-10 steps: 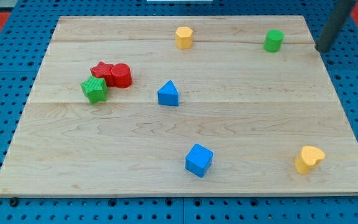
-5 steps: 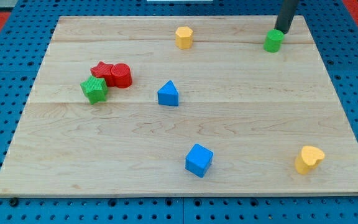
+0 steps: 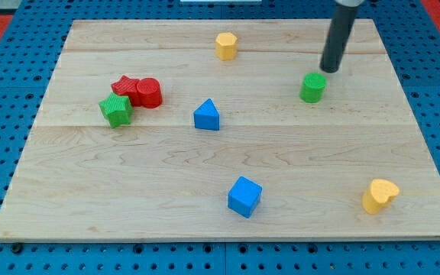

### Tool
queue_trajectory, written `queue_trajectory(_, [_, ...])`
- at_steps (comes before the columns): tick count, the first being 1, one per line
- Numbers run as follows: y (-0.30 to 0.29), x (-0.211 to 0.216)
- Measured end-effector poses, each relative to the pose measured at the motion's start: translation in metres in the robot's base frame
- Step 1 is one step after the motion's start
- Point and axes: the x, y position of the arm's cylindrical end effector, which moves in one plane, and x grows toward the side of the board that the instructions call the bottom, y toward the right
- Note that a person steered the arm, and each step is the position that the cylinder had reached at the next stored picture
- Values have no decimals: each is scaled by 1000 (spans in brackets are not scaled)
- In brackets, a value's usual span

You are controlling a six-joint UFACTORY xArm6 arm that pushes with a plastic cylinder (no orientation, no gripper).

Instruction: Locate green circle vertically towards yellow hexagon

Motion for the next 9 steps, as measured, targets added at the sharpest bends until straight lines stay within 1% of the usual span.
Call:
queue_trajectory(1, [17,19])
queue_trajectory(2, [17,24])
queue_trajectory(3, [17,45])
queue_trajectory(4, [17,45])
queue_trajectory(5, [-10,45])
queue_trajectory(6, [-50,61])
queue_trajectory(7, [-80,63])
queue_trajectory(8, [-88,61])
queue_trajectory(9, [-65,77])
